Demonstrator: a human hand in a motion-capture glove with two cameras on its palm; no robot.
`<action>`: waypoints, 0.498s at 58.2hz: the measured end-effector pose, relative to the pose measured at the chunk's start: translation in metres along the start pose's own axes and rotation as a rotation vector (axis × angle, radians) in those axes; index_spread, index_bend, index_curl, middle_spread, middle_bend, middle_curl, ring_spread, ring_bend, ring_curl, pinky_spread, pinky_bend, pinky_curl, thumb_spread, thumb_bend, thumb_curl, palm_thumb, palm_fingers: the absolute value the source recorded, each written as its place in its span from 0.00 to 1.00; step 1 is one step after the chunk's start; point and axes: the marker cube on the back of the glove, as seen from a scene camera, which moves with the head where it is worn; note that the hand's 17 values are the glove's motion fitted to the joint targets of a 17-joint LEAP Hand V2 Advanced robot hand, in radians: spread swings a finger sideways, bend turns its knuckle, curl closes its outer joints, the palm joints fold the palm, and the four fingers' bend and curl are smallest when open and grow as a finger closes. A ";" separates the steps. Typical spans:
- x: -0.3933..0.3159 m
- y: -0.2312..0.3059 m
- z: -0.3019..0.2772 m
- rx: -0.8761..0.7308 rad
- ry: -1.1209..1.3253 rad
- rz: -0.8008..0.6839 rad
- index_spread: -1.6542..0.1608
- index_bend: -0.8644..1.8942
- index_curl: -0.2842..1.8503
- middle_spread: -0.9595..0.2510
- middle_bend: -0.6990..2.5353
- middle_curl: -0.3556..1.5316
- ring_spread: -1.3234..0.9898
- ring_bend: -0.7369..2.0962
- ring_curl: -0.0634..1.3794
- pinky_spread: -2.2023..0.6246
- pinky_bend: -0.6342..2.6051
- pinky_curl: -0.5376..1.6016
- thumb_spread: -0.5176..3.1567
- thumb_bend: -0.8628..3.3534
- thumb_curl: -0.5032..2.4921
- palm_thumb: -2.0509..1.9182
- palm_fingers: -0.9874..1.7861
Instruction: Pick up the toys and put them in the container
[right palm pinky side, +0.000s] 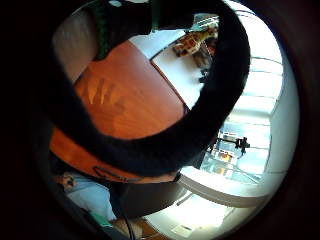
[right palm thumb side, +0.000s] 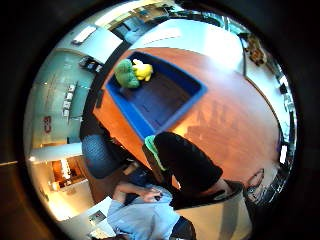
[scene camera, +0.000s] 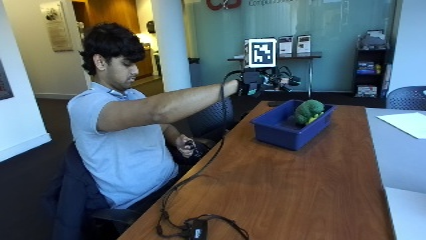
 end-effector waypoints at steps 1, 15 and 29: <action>0.006 0.003 0.001 0.006 -0.006 0.009 0.75 0.37 0.23 0.80 0.25 0.31 0.56 0.32 0.20 0.80 0.50 0.40 0.49 0.19 0.23 0.50 0.28; 0.073 0.038 0.029 0.032 -0.095 0.116 0.75 0.36 0.24 0.80 0.26 0.30 0.56 0.32 0.20 0.80 0.49 0.39 0.49 0.19 0.23 0.49 0.29; 0.069 0.043 0.056 0.038 -0.185 0.069 0.75 0.36 0.24 0.79 0.26 0.30 0.56 0.32 0.20 0.80 0.49 0.40 0.49 0.19 0.22 0.49 0.29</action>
